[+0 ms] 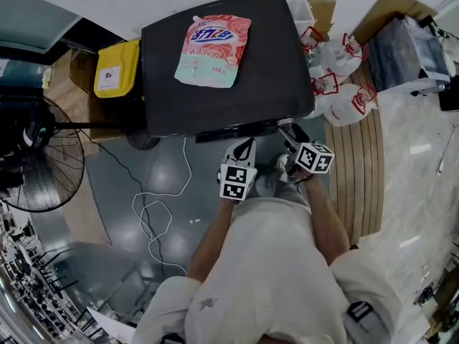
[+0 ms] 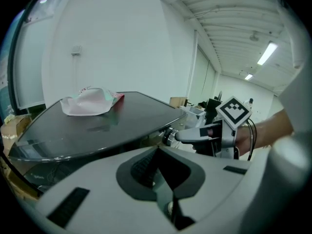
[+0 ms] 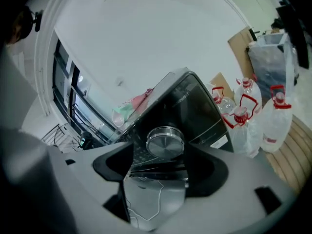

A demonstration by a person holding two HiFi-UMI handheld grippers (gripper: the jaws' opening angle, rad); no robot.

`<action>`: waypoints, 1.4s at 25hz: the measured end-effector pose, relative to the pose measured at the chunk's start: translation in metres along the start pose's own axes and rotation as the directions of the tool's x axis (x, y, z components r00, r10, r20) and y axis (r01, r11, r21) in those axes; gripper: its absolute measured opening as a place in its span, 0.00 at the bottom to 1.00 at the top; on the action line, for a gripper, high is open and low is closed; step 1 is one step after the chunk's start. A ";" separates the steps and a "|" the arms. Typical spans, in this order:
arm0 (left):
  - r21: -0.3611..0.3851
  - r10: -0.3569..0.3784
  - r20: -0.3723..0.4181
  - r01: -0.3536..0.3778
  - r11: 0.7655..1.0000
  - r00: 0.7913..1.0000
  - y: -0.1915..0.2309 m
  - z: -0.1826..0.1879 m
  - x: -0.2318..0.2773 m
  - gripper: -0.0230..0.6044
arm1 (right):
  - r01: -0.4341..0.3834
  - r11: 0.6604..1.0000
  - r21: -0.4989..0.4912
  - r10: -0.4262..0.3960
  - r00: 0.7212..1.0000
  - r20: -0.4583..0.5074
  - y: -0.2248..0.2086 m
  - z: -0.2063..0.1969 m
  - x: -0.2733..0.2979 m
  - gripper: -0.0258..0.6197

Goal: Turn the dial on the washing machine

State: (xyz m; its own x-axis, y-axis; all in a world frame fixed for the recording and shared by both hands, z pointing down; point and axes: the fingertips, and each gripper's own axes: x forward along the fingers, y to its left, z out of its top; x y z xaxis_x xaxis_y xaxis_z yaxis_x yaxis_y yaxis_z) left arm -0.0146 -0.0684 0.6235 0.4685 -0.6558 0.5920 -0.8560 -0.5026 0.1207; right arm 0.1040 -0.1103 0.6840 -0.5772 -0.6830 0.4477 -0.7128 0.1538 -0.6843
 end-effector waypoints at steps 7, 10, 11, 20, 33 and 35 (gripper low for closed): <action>0.009 -0.015 0.021 0.015 1.000 1.000 0.008 0.008 0.000 0.06 | 0.069 0.970 -0.232 -0.067 0.998 0.017 0.016 0.014 -0.020 0.47; 0.028 -0.029 0.049 0.028 0.999 0.998 0.010 0.021 0.000 0.06 | 0.085 0.944 -0.318 -0.076 0.996 0.040 0.027 0.026 -0.026 0.46; 0.033 -0.034 0.054 0.032 0.999 0.998 0.010 0.024 0.000 0.06 | 0.088 0.935 -0.345 -0.076 0.996 0.047 0.032 0.029 -0.028 0.46; 0.078 -0.067 0.123 0.058 0.995 0.990 0.011 0.062 -0.011 0.06 | 0.132 0.853 -0.506 -0.081 0.989 0.121 0.063 0.055 -0.047 0.45; 0.123 -0.126 0.155 0.107 0.987 0.980 0.013 0.085 -0.007 0.06 | 0.203 0.799 -0.567 -0.120 0.976 0.181 0.077 0.073 -0.053 0.44; 0.124 -0.130 0.152 0.111 0.986 0.980 0.016 0.084 -0.005 0.06 | 0.212 0.796 -0.567 -0.126 0.974 0.187 0.076 0.075 -0.051 0.44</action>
State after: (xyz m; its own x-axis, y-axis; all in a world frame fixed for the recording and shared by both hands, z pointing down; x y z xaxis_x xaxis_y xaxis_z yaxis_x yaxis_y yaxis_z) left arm -0.0121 -0.1204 0.5550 0.6035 -0.6629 0.4432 -0.7646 -0.6387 0.0859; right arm 0.1091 -0.1170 0.5660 -0.3982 -0.8183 0.4145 -0.9155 0.3828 -0.1238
